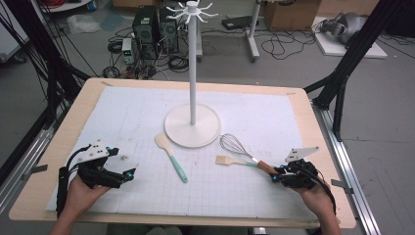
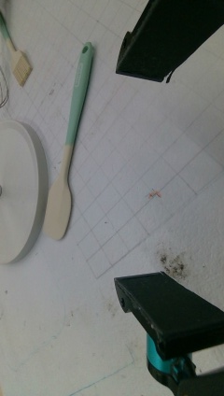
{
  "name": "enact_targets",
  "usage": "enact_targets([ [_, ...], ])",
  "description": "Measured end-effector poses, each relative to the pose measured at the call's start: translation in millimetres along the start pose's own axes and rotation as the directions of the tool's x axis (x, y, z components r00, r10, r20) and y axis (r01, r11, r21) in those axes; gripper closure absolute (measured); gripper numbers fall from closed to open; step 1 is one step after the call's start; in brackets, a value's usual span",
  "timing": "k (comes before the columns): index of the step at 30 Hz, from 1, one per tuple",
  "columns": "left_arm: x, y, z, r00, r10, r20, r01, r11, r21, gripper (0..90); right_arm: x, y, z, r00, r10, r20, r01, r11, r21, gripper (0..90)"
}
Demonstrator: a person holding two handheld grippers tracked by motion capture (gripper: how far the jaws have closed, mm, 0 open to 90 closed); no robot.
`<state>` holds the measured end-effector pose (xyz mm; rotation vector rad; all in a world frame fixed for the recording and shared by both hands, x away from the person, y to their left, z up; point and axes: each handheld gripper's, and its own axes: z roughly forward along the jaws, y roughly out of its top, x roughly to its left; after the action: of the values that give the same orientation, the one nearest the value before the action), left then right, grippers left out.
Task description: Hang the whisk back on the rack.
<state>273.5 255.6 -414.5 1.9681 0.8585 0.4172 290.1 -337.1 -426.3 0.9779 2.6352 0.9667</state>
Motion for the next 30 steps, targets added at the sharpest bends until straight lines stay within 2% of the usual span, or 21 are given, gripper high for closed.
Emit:
enact_targets([
  [7,-0.1,0.0,0.6,1.0000,0.000,0.002,0.000,1.0000,0.000,1.7,1.9,0.3,3.9,0.9998,-0.009,0.015,0.009,0.999,0.031,69.9],
  [9,0.2,-0.1,0.6,1.0000,0.001,0.001,-0.001,1.0000,0.003,1.7,2.9,1.0,5.6,0.9993,-0.019,0.031,0.018,0.999,0.036,69.6],
  [17,-0.1,-0.2,1.9,1.0000,-0.002,0.004,0.002,1.0000,0.001,1.7,4.5,4.6,8.6,0.9989,-0.043,0.021,0.041,0.998,0.052,67.8],
  [26,-1.3,0.6,3.6,1.0000,0.005,0.008,-0.005,1.0000,0.005,1.7,2.8,3.8,9.5,0.9996,-0.023,0.014,0.023,0.999,0.049,69.2],
  [30,-1.7,0.8,3.5,1.0000,0.004,0.009,-0.004,1.0000,0.003,1.7,6.1,6.1,9.5,0.9992,-0.023,0.033,0.021,0.997,0.068,70.1],
])
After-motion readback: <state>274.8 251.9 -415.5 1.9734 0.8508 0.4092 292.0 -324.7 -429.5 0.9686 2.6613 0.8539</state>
